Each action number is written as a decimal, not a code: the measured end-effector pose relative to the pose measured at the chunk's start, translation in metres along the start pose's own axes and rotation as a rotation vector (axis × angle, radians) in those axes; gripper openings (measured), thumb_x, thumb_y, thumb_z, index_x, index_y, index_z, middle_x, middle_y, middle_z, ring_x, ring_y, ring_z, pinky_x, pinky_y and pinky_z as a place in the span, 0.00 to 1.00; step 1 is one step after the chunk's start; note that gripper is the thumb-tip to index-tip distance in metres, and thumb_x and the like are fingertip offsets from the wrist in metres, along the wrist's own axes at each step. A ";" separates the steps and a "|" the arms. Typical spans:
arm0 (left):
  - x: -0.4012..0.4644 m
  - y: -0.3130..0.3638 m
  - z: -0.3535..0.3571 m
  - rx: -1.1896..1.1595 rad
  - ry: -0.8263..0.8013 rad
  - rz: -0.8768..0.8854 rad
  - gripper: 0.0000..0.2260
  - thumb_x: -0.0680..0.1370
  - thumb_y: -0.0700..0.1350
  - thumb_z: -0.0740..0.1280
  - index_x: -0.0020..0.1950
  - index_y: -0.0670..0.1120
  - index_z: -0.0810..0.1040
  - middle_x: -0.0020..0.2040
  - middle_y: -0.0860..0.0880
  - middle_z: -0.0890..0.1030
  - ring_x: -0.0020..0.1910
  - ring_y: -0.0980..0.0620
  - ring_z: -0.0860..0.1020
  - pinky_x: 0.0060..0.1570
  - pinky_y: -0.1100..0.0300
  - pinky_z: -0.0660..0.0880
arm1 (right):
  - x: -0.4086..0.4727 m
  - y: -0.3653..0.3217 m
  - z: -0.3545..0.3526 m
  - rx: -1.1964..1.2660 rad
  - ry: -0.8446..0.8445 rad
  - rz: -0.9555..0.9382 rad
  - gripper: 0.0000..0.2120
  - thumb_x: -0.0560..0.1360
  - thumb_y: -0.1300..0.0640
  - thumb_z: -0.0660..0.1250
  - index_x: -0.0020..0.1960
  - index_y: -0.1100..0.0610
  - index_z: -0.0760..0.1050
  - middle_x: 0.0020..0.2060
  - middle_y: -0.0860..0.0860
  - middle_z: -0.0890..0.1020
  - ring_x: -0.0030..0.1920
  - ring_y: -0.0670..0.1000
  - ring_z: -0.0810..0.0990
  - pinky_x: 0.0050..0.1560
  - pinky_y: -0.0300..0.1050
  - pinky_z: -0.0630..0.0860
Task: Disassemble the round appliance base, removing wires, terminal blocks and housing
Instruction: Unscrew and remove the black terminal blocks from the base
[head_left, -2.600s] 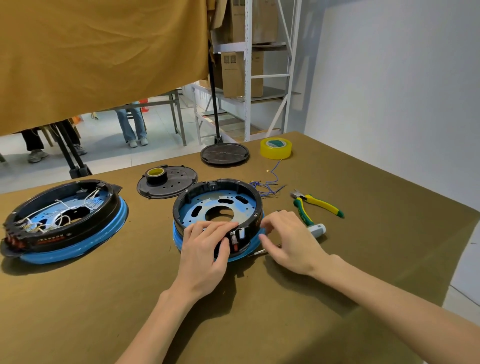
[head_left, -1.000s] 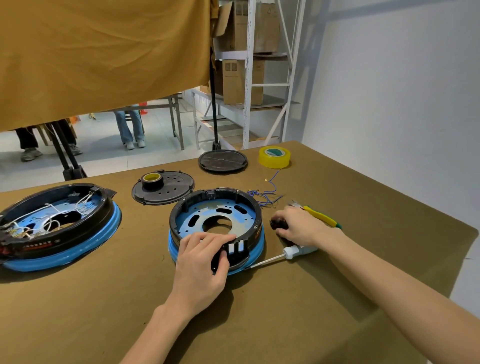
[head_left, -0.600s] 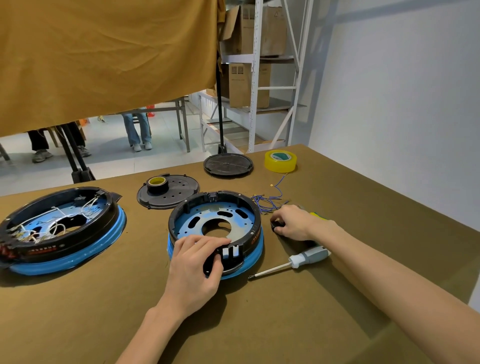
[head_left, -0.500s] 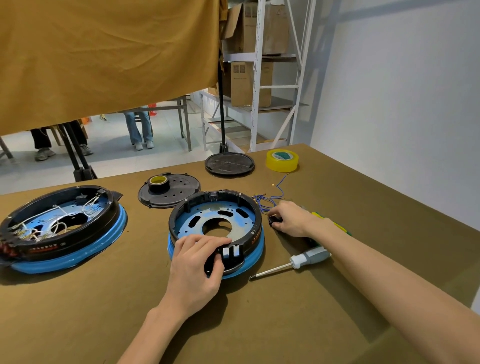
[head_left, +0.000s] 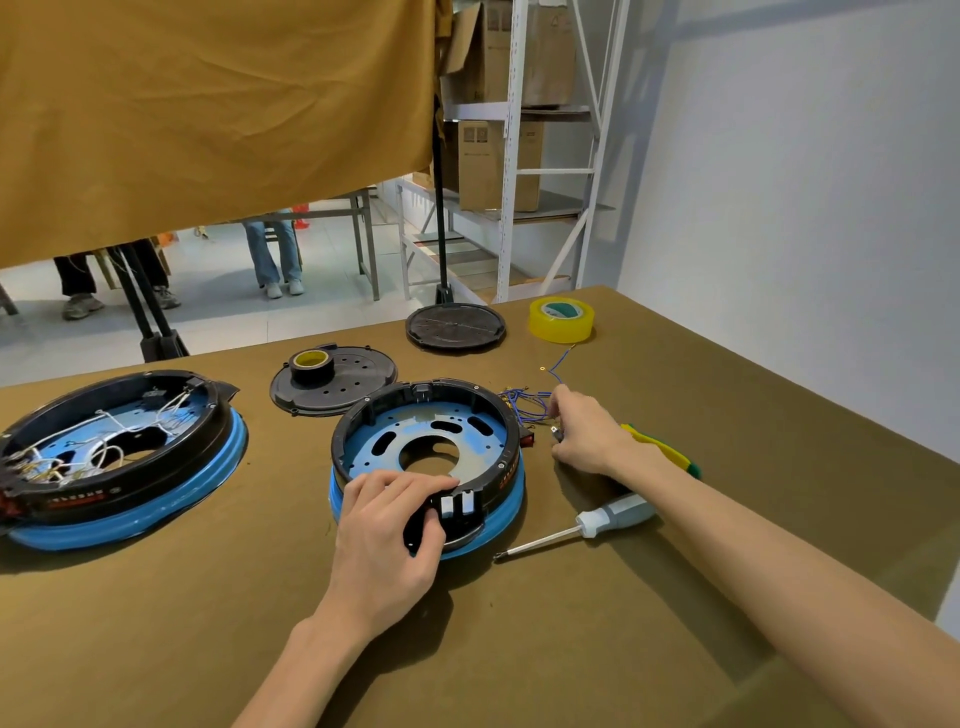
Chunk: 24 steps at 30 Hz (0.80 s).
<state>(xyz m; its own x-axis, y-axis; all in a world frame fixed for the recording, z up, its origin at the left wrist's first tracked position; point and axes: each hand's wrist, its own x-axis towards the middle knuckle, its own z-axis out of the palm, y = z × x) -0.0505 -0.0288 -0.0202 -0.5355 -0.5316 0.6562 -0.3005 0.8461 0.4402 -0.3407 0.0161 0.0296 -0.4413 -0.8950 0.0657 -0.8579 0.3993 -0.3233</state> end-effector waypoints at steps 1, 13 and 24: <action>0.000 0.000 0.000 0.001 -0.001 0.000 0.15 0.77 0.50 0.63 0.62 0.56 0.82 0.54 0.64 0.80 0.57 0.63 0.73 0.66 0.71 0.57 | 0.001 -0.001 0.001 0.005 0.015 0.016 0.19 0.73 0.63 0.74 0.57 0.55 0.68 0.55 0.55 0.77 0.52 0.55 0.75 0.46 0.48 0.72; -0.001 0.002 -0.001 -0.004 0.007 -0.002 0.15 0.77 0.50 0.63 0.61 0.56 0.82 0.53 0.64 0.81 0.57 0.64 0.72 0.66 0.71 0.57 | -0.009 0.012 0.007 0.059 0.056 -0.052 0.13 0.77 0.67 0.68 0.59 0.57 0.83 0.55 0.55 0.83 0.53 0.53 0.80 0.57 0.47 0.77; -0.003 0.000 -0.001 -0.024 0.011 -0.008 0.15 0.77 0.50 0.63 0.62 0.56 0.82 0.54 0.64 0.80 0.57 0.64 0.72 0.66 0.72 0.57 | -0.029 0.008 0.019 0.062 0.268 -0.097 0.13 0.78 0.58 0.69 0.62 0.51 0.76 0.51 0.46 0.78 0.52 0.49 0.79 0.48 0.43 0.76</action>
<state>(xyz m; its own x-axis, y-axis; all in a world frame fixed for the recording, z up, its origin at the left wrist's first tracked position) -0.0485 -0.0270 -0.0213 -0.5248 -0.5386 0.6592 -0.2852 0.8409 0.4600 -0.3301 0.0419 0.0072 -0.4189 -0.8404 0.3439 -0.8855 0.2942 -0.3597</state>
